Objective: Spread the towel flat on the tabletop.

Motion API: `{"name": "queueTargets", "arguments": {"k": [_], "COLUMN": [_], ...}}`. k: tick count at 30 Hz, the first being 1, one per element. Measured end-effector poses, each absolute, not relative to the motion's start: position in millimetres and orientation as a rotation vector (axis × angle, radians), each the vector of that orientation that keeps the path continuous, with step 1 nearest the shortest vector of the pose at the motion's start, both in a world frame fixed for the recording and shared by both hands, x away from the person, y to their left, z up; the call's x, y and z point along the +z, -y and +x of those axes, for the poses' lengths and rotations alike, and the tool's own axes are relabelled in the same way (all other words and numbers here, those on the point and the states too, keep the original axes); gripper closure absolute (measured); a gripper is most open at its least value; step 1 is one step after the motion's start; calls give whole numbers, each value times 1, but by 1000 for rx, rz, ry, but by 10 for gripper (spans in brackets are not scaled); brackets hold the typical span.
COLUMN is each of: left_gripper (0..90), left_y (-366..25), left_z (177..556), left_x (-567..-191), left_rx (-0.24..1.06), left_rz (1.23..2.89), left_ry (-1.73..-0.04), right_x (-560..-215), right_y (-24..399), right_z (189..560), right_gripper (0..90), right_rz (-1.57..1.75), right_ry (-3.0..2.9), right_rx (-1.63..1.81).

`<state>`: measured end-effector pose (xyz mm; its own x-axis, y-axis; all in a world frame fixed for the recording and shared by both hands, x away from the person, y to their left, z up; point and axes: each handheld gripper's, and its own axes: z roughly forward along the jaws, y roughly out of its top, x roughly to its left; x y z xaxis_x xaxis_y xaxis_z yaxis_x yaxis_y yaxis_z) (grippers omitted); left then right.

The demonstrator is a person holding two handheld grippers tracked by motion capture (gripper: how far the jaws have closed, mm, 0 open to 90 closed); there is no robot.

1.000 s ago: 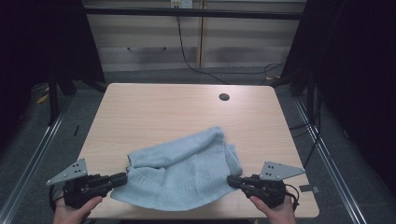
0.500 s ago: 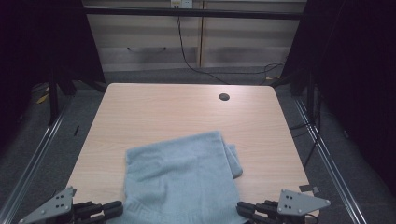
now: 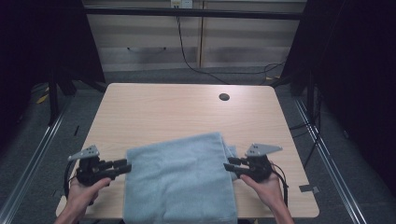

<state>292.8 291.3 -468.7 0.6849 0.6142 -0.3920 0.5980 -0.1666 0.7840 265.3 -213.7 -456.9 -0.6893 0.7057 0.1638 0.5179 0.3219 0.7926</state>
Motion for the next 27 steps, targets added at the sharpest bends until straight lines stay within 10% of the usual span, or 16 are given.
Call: {"name": "queueTargets", "arguments": {"k": [13, 17, 19, 27], "left_gripper": [361, 713, 796, 841], "left_y": [-290, -280, -279, -281], "left_z": [361, 360, 364, 375], "left_x": [-509, -509, -509, -445], "left_rx": [13, 6, -12, 82], "left_rz": [1872, 1925, 1914, 1757], "left_ry": [-1123, -1065, -1058, -975], "right_x": [-492, -497, -499, -427], "right_y": [200, 195, 192, 199], "right_z": [380, 390, 393, 402], "right_gripper": [433, 542, 751, 874], "right_rz": [1364, 1395, 1396, 1282], "right_ry": [-2345, -2346, -2358, -2219], "right_rx": [1183, 1210, 1222, 1386]}}
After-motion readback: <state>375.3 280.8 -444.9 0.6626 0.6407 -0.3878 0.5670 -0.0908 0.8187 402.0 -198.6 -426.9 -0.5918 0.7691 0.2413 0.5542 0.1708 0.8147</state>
